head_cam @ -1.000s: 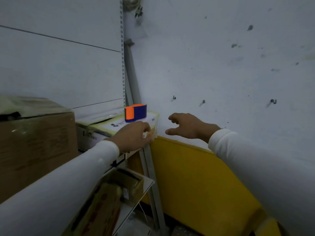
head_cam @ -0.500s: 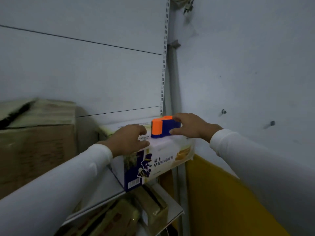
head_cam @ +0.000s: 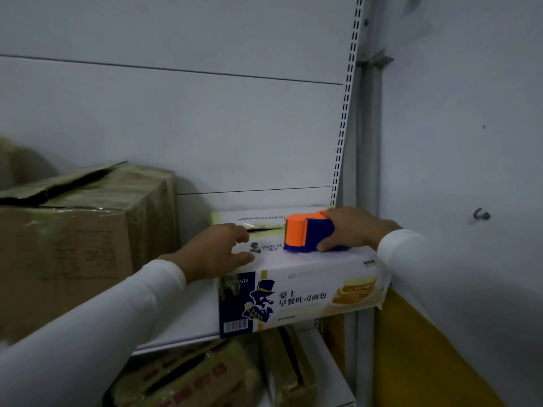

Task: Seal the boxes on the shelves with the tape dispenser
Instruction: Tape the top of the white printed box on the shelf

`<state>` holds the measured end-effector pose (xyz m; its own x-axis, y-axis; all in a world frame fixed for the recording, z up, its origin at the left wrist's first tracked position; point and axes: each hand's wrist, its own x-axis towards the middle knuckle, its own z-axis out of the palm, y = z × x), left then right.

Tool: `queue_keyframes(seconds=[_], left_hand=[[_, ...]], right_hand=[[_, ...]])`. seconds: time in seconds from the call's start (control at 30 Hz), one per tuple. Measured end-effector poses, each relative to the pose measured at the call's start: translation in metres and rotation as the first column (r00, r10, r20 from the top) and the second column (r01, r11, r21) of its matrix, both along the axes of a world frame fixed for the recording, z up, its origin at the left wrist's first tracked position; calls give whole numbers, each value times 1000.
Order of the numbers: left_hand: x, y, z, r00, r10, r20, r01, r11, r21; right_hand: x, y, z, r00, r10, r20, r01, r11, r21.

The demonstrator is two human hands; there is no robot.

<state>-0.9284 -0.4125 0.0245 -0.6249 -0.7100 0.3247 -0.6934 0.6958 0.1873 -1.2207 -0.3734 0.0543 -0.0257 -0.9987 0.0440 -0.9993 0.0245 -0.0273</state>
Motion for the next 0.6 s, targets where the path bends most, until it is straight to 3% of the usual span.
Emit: queue_keyframes(seconds=[0.27,0.43,0.6], left_hand=[[-11,7,-2,999,-42,12,41,999,12],[-5,0,-2,998,-57,-8,57,998,27],[7,-8,-8,997,-67,-36,69,997,43]], right_hand=[[-5,5,6,995,17,-101,-5,993,116],[-7,7,7,992,-97,79,80,978,192],[-2,3,3,966,-214,145,179,958,223]])
